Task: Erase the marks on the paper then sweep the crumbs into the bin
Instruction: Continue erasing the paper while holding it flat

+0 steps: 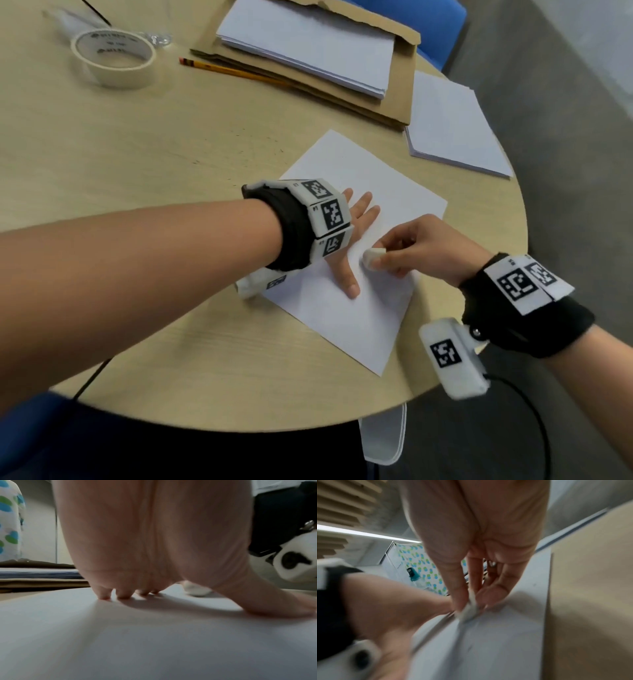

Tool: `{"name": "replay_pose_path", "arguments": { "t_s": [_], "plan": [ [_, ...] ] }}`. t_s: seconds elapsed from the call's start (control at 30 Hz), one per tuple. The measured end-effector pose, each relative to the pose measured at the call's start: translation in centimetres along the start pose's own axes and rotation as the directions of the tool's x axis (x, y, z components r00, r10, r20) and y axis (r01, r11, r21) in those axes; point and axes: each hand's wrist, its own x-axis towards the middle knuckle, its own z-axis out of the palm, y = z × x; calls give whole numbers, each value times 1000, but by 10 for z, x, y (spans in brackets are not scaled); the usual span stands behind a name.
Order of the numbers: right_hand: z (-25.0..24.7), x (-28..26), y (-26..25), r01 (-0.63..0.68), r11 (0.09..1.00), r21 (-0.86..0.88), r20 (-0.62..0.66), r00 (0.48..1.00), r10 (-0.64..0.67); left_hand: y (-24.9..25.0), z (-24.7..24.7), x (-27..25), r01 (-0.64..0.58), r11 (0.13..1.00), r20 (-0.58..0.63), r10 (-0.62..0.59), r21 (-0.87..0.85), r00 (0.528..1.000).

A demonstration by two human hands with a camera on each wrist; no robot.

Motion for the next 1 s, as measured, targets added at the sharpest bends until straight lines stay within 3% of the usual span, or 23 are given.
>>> {"name": "replay_pose_path", "arguments": {
  "t_s": [0.1, 0.17, 0.27, 0.33, 0.43, 0.53, 0.6, 0.73, 0.9, 1.0],
  "plan": [
    [-9, 17, 2, -63, 996, 60, -207, 975, 74, -1, -2, -3, -21, 1000, -7, 21, 15, 1000],
    [-5, 16, 1, -59, 996, 70, -252, 965, 75, -1, -4, -4, -29, 1000, -14, 29, 9, 999],
    [12, -5, -6, 12, 998, -54, -27, 1000, -14, -3, -2, -2, -22, 1000, -2, 22, 14, 1000],
    [15, -13, -12, 28, 996, -83, 105, 994, -20, -2, -2, -1, -16, 1000, 10, 16, 24, 1000],
    [0, 4, -11, -26, 990, -141, -51, 999, 19, -1, -3, -2, -16, 999, 8, 15, 37, 1000],
    [-4, 16, -6, -58, 995, -85, -243, 969, 36, -2, -3, -3, -23, 999, -1, 23, 22, 1000],
    [8, 7, -3, -9, 994, -104, -211, 977, -13, -3, -2, -1, -27, 999, 7, 27, 22, 1000],
    [16, -8, -9, 54, 989, -141, 15, 999, -52, -3, -3, -1, -25, 1000, 33, 24, 13, 999],
    [-7, 20, -7, -13, 993, -115, -207, 978, -11, 0, -4, -5, -30, 1000, 17, 29, 9, 999],
    [4, 2, -3, 60, 987, -149, -94, 993, -75, -1, -4, -5, -27, 1000, 32, 26, 14, 999]
  ]
}}
